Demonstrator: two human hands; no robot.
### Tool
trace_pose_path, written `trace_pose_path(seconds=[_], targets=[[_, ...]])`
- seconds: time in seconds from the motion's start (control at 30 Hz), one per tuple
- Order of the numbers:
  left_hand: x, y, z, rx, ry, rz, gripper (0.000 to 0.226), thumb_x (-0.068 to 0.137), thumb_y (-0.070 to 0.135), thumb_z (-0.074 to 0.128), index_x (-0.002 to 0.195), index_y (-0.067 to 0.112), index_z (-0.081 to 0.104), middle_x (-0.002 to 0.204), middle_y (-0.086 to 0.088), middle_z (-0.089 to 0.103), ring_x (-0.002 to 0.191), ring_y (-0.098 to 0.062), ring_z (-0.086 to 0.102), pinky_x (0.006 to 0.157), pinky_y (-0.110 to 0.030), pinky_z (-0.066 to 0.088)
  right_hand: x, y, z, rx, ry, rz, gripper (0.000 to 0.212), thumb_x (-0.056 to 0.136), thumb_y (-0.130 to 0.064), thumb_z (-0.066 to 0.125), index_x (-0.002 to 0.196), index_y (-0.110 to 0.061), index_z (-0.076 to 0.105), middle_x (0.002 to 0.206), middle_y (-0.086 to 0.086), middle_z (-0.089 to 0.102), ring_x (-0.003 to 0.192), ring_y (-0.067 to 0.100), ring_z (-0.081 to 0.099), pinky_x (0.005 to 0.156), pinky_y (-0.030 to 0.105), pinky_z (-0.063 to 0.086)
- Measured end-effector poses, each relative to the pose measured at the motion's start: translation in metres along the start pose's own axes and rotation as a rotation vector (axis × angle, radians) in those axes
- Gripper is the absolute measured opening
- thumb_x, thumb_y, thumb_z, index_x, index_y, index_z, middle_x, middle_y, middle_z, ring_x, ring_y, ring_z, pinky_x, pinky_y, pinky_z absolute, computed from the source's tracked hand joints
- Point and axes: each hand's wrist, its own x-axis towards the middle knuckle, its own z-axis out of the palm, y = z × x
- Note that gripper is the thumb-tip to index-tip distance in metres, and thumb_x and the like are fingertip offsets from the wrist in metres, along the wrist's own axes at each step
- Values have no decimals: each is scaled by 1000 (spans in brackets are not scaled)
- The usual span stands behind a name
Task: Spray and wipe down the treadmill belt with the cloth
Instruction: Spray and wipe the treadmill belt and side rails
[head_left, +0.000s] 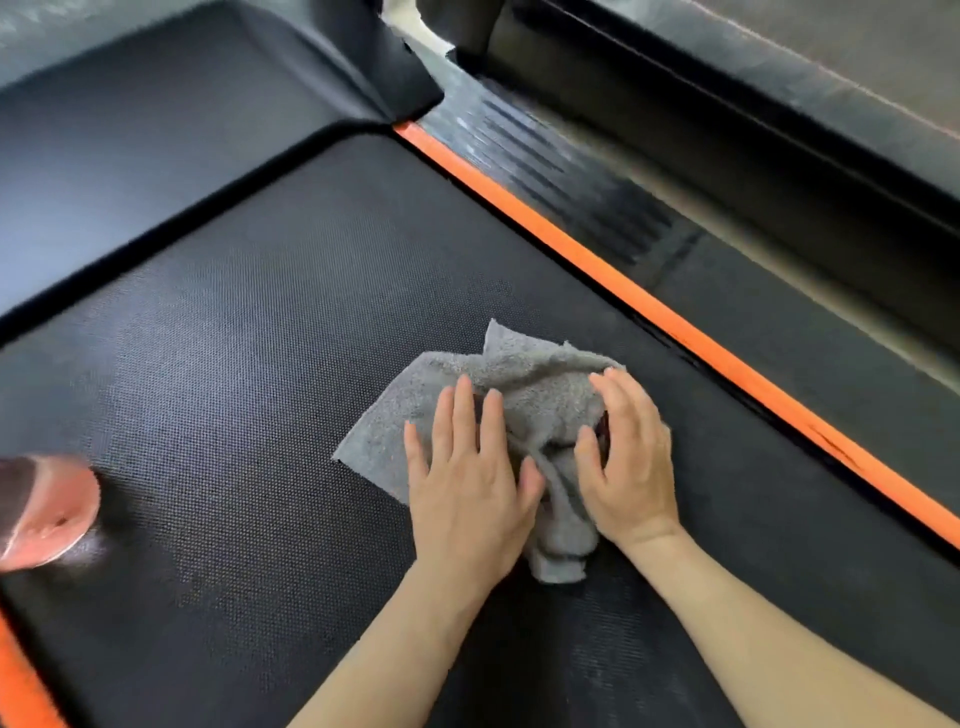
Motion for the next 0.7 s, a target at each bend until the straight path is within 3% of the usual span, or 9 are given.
trace_pose_path(seconds=[0.1,0.23,0.33,0.4,0.53,0.63,0.7], targets=[[11,14,13,-20,-22,128,64,94,50,38,146,13,46,156,-9,39,145,-25,34,115,-59,27,-1,-6,2,68,48,13,43,90,-16,44,132,-13,44,134,17,51,128,28,46,104,51,43],[22,13,34,38,-123,267,62,99,52,30,151,19,38,160,-6,31,149,-24,26,117,-55,18,1,-4,0,-3,22,66,54,93,-17,41,146,-20,32,152,14,40,138,23,39,107,40,39],[52,5,29,66,-140,343,63,98,53,27,153,24,34,162,-2,27,150,-21,23,117,-57,20,1,-4,2,-86,3,119,58,93,-22,40,150,-19,26,157,16,34,135,27,42,102,46,42],[86,3,27,77,-165,322,65,97,54,19,156,28,25,165,2,18,152,-19,14,119,-58,13,1,-8,2,-142,-29,163,59,94,-25,38,152,-19,24,158,17,31,133,29,45,102,48,42],[130,38,38,67,-131,158,67,95,50,15,155,24,27,164,-2,19,152,-24,12,117,-61,6,3,-4,8,-341,-162,147,56,97,-31,34,149,-13,41,155,13,40,143,29,38,108,48,38],[122,49,41,46,-190,357,66,97,47,10,155,23,30,164,-2,21,152,-25,14,118,-61,10,-1,-4,5,-365,-199,161,56,95,-30,35,143,-7,50,150,11,47,143,27,37,110,42,28],[134,25,36,59,-188,479,62,98,49,16,153,27,34,162,1,27,150,-23,23,117,-57,20,1,-7,4,-371,-198,157,53,95,-31,35,143,-13,50,150,10,48,142,27,39,108,41,26]])
